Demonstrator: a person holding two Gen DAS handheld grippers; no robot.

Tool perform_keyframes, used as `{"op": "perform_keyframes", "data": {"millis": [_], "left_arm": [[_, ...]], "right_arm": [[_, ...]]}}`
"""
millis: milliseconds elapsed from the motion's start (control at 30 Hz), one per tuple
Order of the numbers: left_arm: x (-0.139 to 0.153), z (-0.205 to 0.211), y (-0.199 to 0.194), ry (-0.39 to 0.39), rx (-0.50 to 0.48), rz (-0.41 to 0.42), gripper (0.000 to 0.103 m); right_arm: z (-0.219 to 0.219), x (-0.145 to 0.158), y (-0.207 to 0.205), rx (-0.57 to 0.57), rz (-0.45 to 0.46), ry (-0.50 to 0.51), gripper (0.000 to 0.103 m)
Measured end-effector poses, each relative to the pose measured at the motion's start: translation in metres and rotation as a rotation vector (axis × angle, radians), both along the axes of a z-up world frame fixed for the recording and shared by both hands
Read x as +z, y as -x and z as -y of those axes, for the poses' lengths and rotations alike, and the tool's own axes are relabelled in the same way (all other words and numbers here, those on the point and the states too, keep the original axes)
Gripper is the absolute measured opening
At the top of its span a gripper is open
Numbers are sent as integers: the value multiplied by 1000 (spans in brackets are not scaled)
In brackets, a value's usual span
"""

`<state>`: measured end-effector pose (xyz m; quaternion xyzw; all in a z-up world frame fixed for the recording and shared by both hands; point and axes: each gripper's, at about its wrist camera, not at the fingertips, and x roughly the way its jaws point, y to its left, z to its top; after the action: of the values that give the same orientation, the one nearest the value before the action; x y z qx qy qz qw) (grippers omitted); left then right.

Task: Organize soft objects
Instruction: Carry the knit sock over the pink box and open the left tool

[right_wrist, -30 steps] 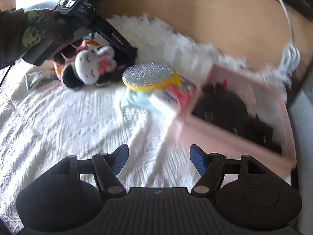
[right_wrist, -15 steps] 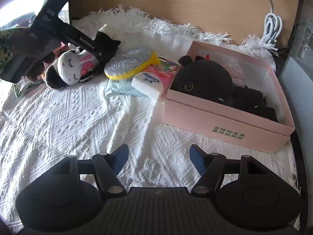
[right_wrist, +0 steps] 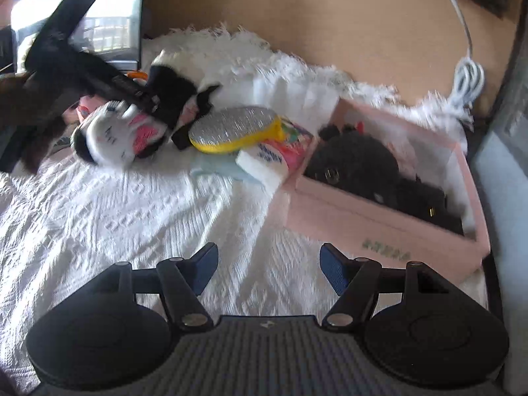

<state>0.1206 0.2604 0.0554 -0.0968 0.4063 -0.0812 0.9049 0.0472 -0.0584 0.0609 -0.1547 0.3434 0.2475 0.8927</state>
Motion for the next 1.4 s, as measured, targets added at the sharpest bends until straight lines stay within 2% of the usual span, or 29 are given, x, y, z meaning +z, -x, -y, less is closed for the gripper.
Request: {"op": "perform_keyframes", "data": {"millis": [133, 267, 367, 467, 533, 633, 700, 733, 833, 967, 1133, 1300, 1400], "left_arm": [[-2, 4, 52, 45, 24, 3, 37], [1, -4, 93, 147, 122, 4, 36], [4, -9, 121, 190, 167, 12, 36], [4, -11, 140, 211, 186, 6, 36], [5, -12, 152, 227, 196, 9, 36], [5, -13, 168, 249, 218, 1, 36], [4, -11, 180, 256, 224, -3, 36], [4, -10, 183, 257, 222, -6, 36], [3, -9, 193, 264, 217, -10, 36], [-2, -6, 190, 274, 203, -18, 36], [-3, 3, 174, 294, 145, -30, 36], [3, 32, 154, 277, 11, -45, 36], [8, 60, 144, 274, -113, -56, 36]], "right_arm": [[-23, 14, -11, 62, 40, -12, 69], [-57, 27, -32, 137, 79, -26, 68], [-92, 32, -54, 174, 85, -39, 67], [-133, 28, -82, 183, 78, -60, 67], [-160, 20, -102, 144, 75, -57, 65], [-191, 4, -130, 80, 85, -18, 54], [-200, -2, -141, 69, 80, 4, 29], [-202, -4, -144, 71, 68, 16, 12], [-188, 9, -136, 90, 27, -51, 9], [-151, 36, -103, 127, -5, -152, 9], [-98, 55, -52, 123, -14, -204, 9], [-40, 55, -13, 35, -63, -214, 9], [-3, 54, 11, -42, -47, -188, 9]]}}
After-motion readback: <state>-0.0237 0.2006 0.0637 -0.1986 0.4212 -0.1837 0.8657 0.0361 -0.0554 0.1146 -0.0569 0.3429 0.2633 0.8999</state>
